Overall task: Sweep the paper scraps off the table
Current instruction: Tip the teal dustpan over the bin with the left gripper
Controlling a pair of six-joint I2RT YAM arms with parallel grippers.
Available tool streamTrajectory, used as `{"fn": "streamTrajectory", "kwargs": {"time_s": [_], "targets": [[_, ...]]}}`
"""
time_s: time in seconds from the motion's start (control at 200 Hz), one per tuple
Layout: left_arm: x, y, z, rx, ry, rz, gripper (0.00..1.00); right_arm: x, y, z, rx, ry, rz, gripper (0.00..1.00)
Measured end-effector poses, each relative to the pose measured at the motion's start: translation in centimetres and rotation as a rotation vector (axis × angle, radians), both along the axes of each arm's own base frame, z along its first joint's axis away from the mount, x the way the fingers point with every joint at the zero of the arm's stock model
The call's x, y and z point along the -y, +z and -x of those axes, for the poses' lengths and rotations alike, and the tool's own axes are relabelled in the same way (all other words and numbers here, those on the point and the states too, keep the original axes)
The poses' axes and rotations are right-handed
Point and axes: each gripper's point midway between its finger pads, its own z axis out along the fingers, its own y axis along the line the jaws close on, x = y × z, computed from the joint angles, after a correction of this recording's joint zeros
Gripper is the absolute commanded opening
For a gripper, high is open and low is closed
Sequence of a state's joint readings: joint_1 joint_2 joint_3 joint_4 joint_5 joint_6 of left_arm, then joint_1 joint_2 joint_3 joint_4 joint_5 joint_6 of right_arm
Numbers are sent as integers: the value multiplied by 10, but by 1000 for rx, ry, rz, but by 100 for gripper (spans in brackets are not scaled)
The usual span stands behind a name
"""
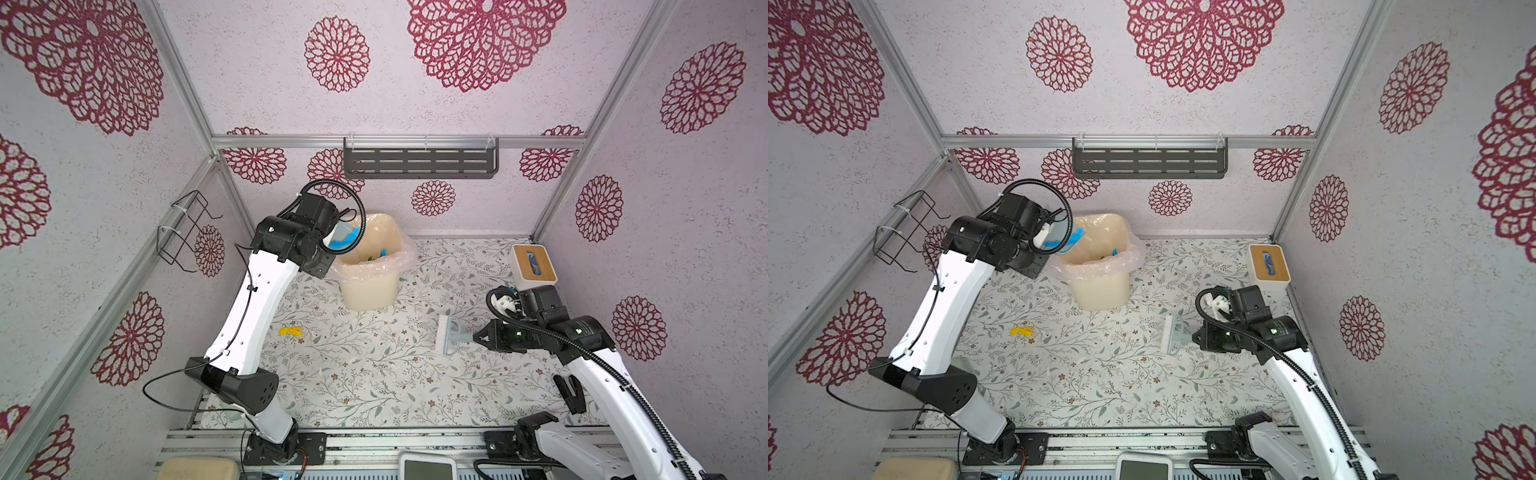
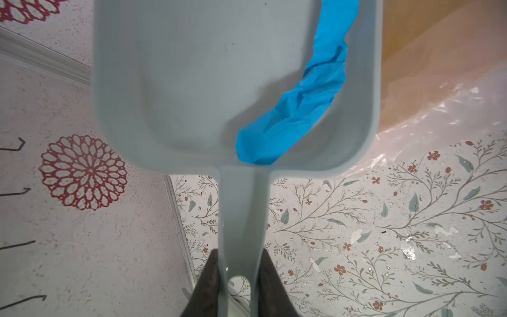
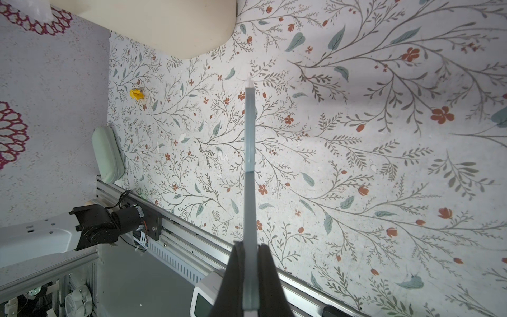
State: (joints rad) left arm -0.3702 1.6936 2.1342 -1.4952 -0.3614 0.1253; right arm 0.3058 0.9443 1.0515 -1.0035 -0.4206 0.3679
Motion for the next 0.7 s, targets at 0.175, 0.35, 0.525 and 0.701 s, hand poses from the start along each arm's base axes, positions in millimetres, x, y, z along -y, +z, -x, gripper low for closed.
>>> {"fn": "streamTrajectory", "kwargs": {"time_s": [0.175, 0.35, 0.525, 0.701], "targets": [[4, 0, -20, 7, -36, -61, 0, 1, -4, 4, -9, -2, -2, 0], [1, 0, -29, 13, -80, -193, 0, 0, -13, 13, -46, -8, -21, 0], [-1, 3, -37, 34, -113, -317, 0, 0, -14, 14, -55, -8, -24, 0], [7, -8, -41, 20, -184, -497, 0, 0, -14, 14, -59, -13, -26, 0]]}}
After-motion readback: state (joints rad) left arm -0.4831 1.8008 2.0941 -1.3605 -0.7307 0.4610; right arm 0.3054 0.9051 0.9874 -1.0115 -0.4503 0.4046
